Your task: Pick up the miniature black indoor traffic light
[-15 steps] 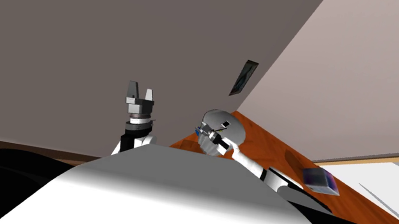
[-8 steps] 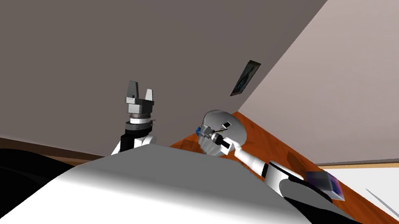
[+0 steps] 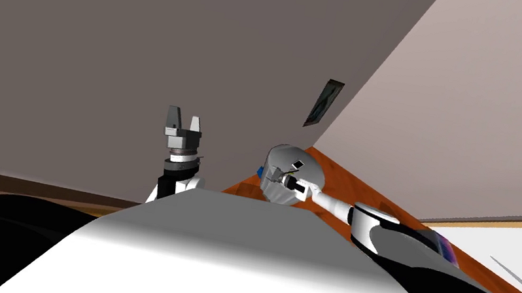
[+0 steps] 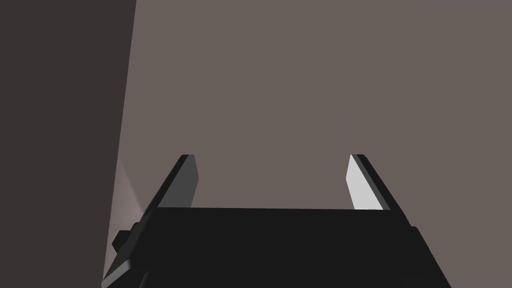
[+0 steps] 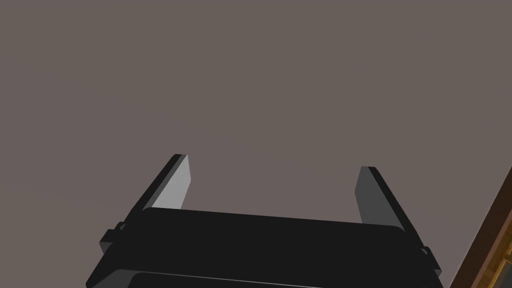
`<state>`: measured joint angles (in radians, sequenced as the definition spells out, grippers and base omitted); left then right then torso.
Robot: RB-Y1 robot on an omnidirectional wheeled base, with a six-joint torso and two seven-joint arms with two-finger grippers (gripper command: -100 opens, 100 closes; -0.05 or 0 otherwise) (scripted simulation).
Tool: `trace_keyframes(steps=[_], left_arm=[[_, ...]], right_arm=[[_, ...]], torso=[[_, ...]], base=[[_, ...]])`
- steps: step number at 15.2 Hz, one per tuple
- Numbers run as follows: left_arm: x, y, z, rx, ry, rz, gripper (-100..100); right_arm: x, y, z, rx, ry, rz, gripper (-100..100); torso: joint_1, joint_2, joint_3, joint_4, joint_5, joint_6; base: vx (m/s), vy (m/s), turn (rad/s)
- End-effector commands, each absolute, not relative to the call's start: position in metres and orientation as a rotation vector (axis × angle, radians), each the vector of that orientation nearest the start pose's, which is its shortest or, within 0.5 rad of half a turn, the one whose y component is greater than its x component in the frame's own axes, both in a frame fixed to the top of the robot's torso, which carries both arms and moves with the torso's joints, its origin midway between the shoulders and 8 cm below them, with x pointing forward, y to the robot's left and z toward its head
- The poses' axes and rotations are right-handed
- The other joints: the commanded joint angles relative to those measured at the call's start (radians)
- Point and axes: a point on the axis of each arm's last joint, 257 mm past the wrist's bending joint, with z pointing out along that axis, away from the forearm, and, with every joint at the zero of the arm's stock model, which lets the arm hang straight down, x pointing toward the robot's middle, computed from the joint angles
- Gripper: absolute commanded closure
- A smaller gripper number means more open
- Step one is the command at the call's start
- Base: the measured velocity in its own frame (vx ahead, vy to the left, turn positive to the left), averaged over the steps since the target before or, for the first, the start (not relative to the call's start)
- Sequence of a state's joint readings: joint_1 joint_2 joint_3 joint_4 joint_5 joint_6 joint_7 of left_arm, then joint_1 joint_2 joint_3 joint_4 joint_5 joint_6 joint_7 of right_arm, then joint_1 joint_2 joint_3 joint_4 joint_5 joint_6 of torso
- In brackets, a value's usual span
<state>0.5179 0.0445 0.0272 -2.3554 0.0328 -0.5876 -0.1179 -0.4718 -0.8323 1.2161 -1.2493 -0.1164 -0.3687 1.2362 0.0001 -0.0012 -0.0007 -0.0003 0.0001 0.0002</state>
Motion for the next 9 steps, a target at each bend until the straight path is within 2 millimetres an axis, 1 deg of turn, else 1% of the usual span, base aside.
trace_keyframes(steps=[1, 2, 3, 4, 5, 6, 7, 8, 9], left_arm=[[0.309, 0.28, 0.068, -0.482, 0.55, -1.214, 0], [0.309, 0.28, 0.068, -0.482, 0.55, -1.214, 0], [0.309, 0.28, 0.068, -0.482, 0.55, -1.214, 0], [0.309, 0.28, 0.068, -0.482, 0.55, -1.214, 0], [0.309, 0.28, 0.068, -0.482, 0.55, -1.214, 0], [0.309, 0.28, 0.068, -0.482, 0.55, -1.214, 0], [0.309, 0.28, 0.068, -0.482, 0.55, -1.214, 0], [0.309, 0.28, 0.068, -0.482, 0.55, -1.214, 0], [0.309, 0.28, 0.068, -0.482, 0.55, -1.214, 0]], right_arm=[[0.436, -0.152, -0.403, -1.372, 1.607, 0.24, -100], [0.429, -0.154, -0.411, -1.405, 1.604, 0.234, -100], [0.429, -0.154, -0.411, -1.405, 1.604, 0.234, -100], [0.437, -0.176, -0.416, -1.477, 1.591, 0.155, -100], [0.433, -0.18, -0.421, -1.492, 1.597, 0.151, -100], [0.446, -0.205, -0.423, -1.551, 1.588, 0.067, -100], [0.438, -0.206, -0.429, -1.575, 1.588, 0.072, -100], [0.45, -0.23, -0.429, -1.627, 1.579, -0.007, -100], [0.443, -0.231, -0.435, -1.652, 1.576, -0.004, -100]], torso=[[0.0, 0.0, 0.0, 0.0, 0.0, 0.0], [0.0, 0.0, 0.0, 0.0, 0.0, 0.0], [0.0, 0.0, 0.0, 0.0, 0.0, 0.0], [0.0, 0.0, 0.0, 0.0, 0.0, 0.0], [0.0, 0.0, 0.0, 0.0, 0.0, 0.0], [0.0, 0.0, 0.0, 0.0, 0.0, 0.0], [0.0, 0.0, 0.0, 0.0, 0.0, 0.0], [0.0, -0.001, 0.0, 0.0, 0.0, 0.0], [0.0, -0.001, 0.0, 0.0, 0.0, 0.0]], base=[[0.016, 0.005, 0.052], [0.017, 0.003, 0.043], [0.012, 0.0, 0.011], [0.013, 0.003, 0.035], [0.015, 0.003, 0.041], [0.019, 0.006, 0.051], [0.019, 0.004, 0.038], [0.021, 0.004, 0.053], [0.022, 0.003, 0.042]])
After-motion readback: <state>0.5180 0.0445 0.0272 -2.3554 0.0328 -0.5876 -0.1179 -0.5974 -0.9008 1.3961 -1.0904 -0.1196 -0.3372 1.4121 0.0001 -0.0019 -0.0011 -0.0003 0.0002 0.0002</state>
